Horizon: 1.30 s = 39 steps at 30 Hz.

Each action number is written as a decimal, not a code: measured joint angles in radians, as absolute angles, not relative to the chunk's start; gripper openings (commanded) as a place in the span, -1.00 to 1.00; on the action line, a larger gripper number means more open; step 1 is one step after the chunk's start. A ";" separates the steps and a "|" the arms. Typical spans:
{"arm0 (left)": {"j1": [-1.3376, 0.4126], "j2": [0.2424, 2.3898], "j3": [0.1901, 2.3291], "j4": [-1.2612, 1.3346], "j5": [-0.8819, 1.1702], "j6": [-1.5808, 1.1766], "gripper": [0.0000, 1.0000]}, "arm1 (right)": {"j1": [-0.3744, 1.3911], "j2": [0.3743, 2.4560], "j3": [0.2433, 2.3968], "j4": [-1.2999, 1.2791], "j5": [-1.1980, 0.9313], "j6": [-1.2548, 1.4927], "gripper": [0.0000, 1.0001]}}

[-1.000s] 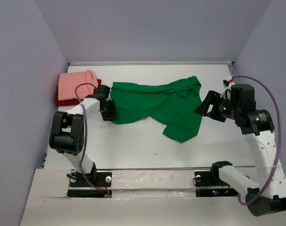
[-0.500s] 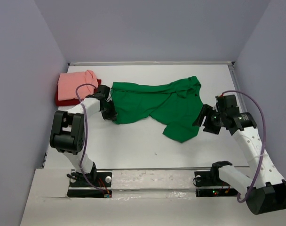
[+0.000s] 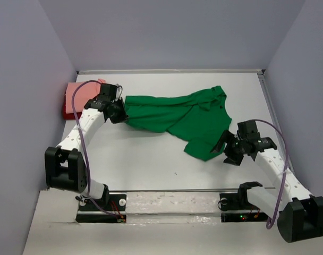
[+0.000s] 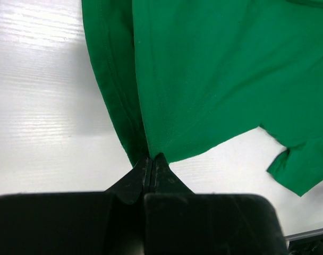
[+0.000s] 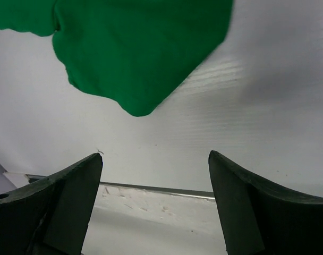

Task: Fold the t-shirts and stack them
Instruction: Flatten the tshirt out

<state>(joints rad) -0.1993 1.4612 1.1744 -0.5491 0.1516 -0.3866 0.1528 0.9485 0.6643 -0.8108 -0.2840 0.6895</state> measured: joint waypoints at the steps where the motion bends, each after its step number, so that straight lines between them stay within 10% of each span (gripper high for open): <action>1: -0.199 1.456 1.175 -0.555 0.149 -0.387 -1.00 | 0.153 0.956 0.652 -0.799 -0.285 0.694 0.72; 17: -0.199 1.409 1.175 -0.628 0.157 -0.383 -1.00 | 0.153 1.255 0.624 -0.546 -0.295 0.724 0.43; 28: -0.199 1.381 1.205 -0.664 0.162 -0.379 -1.00 | 0.157 1.316 0.599 -0.442 -0.294 0.753 -0.96; 39: -0.201 1.381 1.204 -0.656 0.188 -0.376 -1.00 | 0.316 1.223 0.682 -0.545 -0.105 0.764 -1.00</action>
<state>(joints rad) -0.2012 1.3811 1.2037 -0.6563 0.1879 -0.3759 0.3161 1.2228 0.6819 -0.5453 -0.1055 0.7639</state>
